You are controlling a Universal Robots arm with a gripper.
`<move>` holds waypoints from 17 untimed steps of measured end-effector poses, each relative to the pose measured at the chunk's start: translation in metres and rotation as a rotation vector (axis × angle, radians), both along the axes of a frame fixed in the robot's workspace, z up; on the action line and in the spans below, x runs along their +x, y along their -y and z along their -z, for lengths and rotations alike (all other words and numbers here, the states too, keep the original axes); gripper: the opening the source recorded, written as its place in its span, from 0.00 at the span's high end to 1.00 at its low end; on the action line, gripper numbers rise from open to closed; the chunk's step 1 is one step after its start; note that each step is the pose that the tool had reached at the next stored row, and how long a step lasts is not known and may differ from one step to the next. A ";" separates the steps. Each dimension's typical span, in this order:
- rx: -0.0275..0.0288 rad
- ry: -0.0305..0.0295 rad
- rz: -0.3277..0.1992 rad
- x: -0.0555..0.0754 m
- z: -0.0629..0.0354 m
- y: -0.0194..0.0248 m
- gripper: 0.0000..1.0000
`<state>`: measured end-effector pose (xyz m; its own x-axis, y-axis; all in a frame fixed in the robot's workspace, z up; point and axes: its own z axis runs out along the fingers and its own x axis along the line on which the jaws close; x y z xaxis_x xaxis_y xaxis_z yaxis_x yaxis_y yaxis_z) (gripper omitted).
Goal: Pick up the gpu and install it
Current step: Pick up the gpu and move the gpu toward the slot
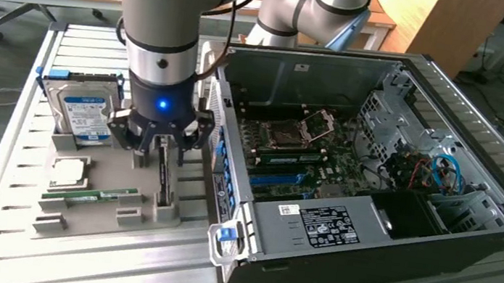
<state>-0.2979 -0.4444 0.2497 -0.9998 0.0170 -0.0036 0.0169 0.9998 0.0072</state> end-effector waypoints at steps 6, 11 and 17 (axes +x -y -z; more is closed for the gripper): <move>0.0000 0.0000 0.000 0.000 0.0070 -0.0006 0.45; 0.0001 0.0001 0.000 0.000 0.0081 -0.0014 0.45; 0.0000 0.0001 0.000 -0.001 0.0103 -0.0060 0.45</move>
